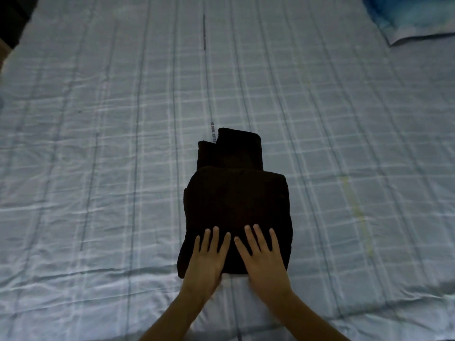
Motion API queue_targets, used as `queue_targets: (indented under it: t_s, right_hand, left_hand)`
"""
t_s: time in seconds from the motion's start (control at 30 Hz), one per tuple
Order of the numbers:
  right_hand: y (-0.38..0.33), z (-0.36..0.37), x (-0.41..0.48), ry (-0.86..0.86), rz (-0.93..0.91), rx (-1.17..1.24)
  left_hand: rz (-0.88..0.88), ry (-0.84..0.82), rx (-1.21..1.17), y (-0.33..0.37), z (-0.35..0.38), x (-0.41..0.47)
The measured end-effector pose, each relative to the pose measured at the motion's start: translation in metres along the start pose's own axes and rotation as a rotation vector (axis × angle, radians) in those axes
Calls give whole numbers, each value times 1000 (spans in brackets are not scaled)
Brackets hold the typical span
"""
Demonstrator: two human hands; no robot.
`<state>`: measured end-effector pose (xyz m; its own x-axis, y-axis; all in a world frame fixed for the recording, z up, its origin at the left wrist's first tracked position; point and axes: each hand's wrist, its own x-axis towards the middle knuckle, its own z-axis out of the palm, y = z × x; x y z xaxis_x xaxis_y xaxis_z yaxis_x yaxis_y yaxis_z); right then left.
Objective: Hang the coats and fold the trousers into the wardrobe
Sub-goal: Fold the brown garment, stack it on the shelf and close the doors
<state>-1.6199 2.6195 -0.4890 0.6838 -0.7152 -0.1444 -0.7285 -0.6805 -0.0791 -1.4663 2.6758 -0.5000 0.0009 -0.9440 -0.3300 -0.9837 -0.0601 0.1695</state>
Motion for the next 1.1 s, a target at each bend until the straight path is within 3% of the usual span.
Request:
queue_targets:
  t_s: [0.17,0.3,0.4,0.5,0.67,0.77,1.0,1.1]
  right_hand:
    - [0,-16,-22,60,-60,29]
    - [-10,-49,-58,-12,-126,83]
    - [-17,-82,-78,-97,-125,159]
    - [-18,-112,-71,12,-104,215]
    - [6,-149,-12,89,-59,164]
    - [27,-141,21,53,-43,163]
    - [49,-34,23,-287,-74,118]
    - [51,-22,27,-272,-77,178]
  left_hand:
    - [24,-18,32,12,-31,-21]
    - [48,-263,44,29,-66,-62]
    - [155,-235,29,27,-97,-84]
    - [210,-135,-43,17,-125,-81]
    - [158,45,-86,7,-161,-33]
    - [107,100,-28,5,-163,-1]
    - [-13,-162,-44,-2,-60,26]
    - [7,-188,-124,-9,-48,34]
